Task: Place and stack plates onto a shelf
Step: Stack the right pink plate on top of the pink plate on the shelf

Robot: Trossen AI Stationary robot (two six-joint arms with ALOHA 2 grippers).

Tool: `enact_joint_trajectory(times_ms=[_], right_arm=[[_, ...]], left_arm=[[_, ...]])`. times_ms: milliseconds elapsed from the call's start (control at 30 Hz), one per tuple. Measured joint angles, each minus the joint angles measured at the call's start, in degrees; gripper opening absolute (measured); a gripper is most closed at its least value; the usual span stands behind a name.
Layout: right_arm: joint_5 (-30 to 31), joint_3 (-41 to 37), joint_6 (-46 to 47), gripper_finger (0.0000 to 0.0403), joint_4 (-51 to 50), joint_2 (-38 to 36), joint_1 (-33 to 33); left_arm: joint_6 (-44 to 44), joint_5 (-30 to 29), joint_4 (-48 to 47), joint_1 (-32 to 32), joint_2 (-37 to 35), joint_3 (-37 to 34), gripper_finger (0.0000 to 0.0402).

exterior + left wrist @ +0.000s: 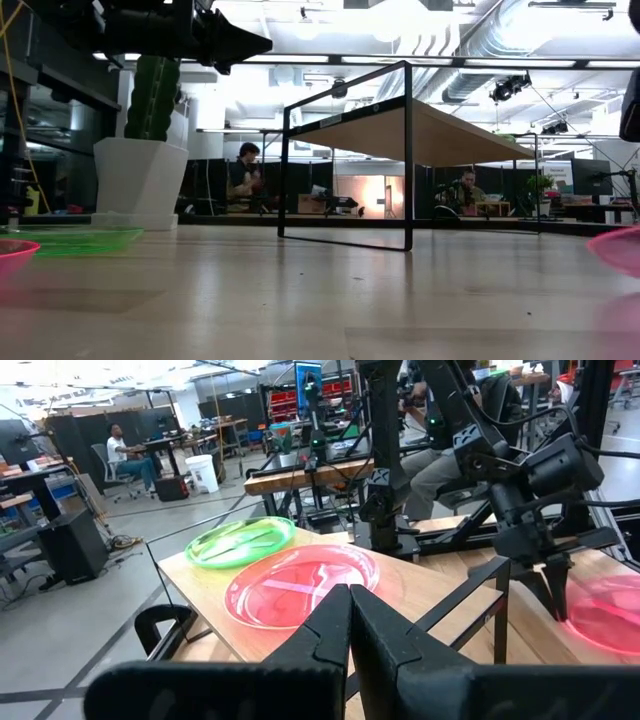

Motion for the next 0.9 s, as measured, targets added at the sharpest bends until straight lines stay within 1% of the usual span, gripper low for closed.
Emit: enact_joint_trajectory(times_ms=[100, 300, 533, 667, 800, 900], right_arm=[[-1.68, -0.01, -1.16, 0.0002, 2.14, 0.06, -0.94], [-7.64, -0.02, -4.47, 0.0, 6.04, 0.08, -4.01], [-12.72, -0.02, -9.19, 0.0, 7.73, -0.29, -8.28], [-13.53, -0.03, -12.28, 0.0, 7.42, -2.38, -10.12], [-13.43, -0.01, -14.96, 0.0, 5.66, -6.43, -11.62], [-11.93, -0.01, -16.41, 0.0, 2.86, -10.06, -12.24]], left_arm=[[0.0, 0.0, 0.02, -0.02, 0.0, 0.0, 0.0], [-0.01, -0.01, 0.39, -0.01, 0.0, 0.0, 0.0], [-0.57, 0.0, 0.39, -0.02, 0.0, 0.0, 0.0], [-1.13, 0.0, 0.32, -0.02, 0.0, 0.0, 0.0], [-1.46, 0.0, 0.25, -0.02, 0.0, 0.0, 0.0], [-1.46, 0.0, 0.19, -0.02, 0.0, 0.0, 0.0]])
